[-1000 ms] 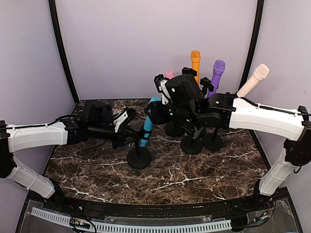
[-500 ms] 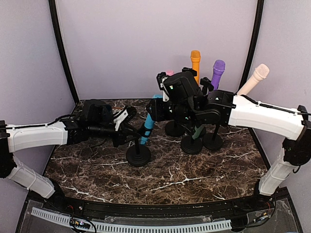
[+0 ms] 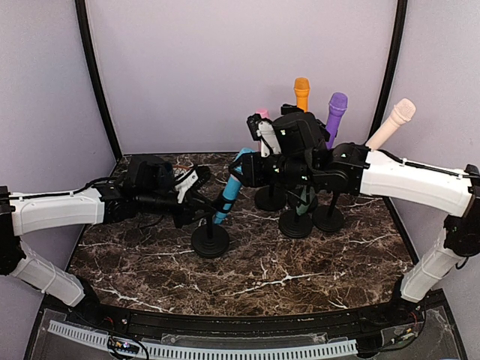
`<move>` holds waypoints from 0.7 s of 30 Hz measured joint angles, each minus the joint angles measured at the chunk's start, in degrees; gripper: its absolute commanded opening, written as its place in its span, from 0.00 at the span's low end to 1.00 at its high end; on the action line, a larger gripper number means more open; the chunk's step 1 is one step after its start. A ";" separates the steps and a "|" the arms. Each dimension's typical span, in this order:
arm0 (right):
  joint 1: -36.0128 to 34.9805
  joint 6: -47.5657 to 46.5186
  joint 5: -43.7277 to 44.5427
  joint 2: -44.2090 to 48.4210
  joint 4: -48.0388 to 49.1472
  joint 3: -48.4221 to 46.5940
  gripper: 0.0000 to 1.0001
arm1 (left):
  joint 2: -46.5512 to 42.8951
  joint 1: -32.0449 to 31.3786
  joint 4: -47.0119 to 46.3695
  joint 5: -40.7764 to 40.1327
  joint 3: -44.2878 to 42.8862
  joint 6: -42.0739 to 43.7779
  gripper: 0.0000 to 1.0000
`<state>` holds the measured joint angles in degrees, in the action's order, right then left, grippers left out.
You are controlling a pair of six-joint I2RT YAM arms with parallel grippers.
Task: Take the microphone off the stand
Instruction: Remove the microphone from the microphone stand.
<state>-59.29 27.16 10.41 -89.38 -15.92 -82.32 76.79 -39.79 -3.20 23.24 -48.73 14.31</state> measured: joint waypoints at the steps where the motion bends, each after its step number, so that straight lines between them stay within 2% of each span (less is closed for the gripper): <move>1: 0.17 -0.35 -0.66 0.00 0.22 0.15 0.41 | 0.00 0.00 0.09 0.00 0.00 0.00 0.00; 14: 0.39 -2.75 -0.85 0.04 0.37 0.13 0.41 | 0.00 -0.02 0.07 -0.70 0.00 0.02 0.00; 21: -0.37 0.70 2.80 -0.31 -7.28 -4.68 0.41 | -0.07 -0.55 -1.53 -1.86 -0.44 0.02 0.00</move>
<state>-59.66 27.86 13.21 -89.69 -23.20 -87.00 76.73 -40.34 -4.73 21.39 -49.17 14.33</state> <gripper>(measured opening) 0.461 0.250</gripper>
